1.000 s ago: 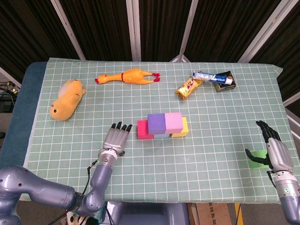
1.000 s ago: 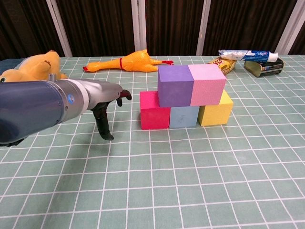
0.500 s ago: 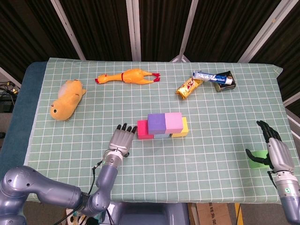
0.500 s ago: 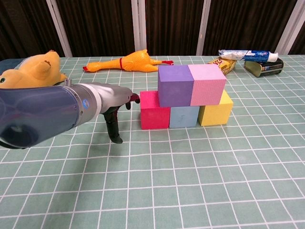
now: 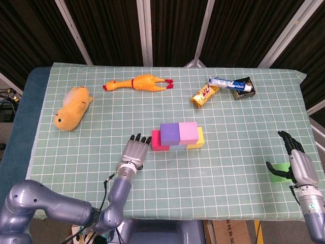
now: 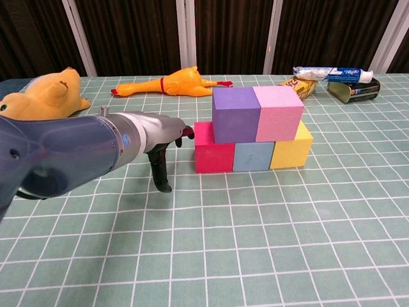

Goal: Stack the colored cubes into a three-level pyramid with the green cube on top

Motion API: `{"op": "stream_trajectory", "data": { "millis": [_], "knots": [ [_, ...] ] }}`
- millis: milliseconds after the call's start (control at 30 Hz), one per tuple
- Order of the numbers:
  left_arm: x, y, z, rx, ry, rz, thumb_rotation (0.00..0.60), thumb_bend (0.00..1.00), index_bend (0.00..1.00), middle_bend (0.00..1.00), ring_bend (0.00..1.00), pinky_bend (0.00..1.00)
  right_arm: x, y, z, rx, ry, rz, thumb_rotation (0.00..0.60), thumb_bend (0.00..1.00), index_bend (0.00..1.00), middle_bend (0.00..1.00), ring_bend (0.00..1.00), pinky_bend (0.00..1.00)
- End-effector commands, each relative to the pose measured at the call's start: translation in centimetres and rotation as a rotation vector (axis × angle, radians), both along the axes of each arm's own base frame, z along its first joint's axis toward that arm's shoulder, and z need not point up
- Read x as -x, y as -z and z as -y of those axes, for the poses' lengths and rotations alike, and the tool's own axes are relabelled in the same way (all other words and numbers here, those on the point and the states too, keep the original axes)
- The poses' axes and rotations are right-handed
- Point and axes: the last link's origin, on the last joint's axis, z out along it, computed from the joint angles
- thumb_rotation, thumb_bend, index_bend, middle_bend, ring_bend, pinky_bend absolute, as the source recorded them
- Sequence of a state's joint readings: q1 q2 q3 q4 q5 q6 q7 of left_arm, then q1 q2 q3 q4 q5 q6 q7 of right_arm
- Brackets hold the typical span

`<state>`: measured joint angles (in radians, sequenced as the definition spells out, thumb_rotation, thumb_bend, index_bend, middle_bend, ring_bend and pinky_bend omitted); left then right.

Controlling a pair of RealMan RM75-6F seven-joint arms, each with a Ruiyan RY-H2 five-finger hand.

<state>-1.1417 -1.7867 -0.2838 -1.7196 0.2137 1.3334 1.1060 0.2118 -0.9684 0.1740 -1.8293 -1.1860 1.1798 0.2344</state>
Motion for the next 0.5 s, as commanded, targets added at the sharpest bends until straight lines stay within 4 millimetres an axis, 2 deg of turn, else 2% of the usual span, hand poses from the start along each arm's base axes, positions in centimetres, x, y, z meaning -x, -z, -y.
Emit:
{"op": "stream_trajectory", "data": {
  "millis": [33, 500],
  "knots": [
    [0.06, -0.03, -0.01, -0.002, 0.0, -0.003, 0.6, 0.28, 0.03, 0.13, 0.04, 0.11, -0.01, 0.02, -0.03, -0.002, -0.001, -0.001, 0.6, 0.35, 0.0, 0.0, 0.0, 0.0],
    [0.28, 0.12, -0.13, -0.002, -0.004, 0.0, 0.6, 0.28, 0.03, 0.13, 0.04, 0.11, 0.05, 0.08, -0.02, -0.005, 0.002, -0.006, 0.6, 0.35, 0.0, 0.0, 0.0, 0.0]
  ]
}}
